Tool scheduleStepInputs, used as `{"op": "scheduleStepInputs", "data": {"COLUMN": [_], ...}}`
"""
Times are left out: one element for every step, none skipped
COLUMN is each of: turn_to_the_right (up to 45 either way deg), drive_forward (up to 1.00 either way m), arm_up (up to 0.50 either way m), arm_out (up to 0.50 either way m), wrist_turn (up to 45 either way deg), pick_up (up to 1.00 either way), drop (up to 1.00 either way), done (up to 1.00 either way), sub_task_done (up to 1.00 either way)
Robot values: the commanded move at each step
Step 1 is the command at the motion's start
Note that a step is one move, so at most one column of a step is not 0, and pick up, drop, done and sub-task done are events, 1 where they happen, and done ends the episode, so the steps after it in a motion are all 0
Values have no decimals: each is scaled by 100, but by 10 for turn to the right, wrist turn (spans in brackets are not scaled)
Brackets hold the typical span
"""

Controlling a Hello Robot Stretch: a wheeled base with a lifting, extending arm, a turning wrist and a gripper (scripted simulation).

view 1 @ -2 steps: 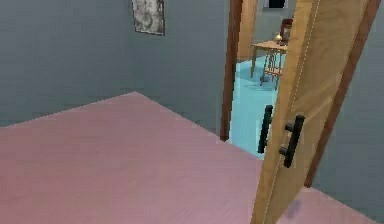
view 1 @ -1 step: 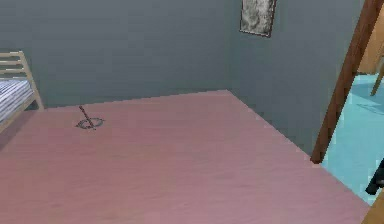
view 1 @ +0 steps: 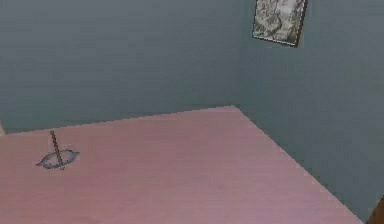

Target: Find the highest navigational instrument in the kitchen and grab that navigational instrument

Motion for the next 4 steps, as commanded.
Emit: {"op": "scheduleStepInputs", "data": {"turn_to_the_right": [450,0,360,0], "drive_forward": [0,45,0,100], "arm_up": [0,0,0,0], "arm_out": [0,0,0,0], "wrist_turn": [0,0,0,0], "pick_up": [0,0,0,0], "drop": [0,0,0,0], "done": [0,0,0,0], "sub_task_done": [0,0,0,0]}}
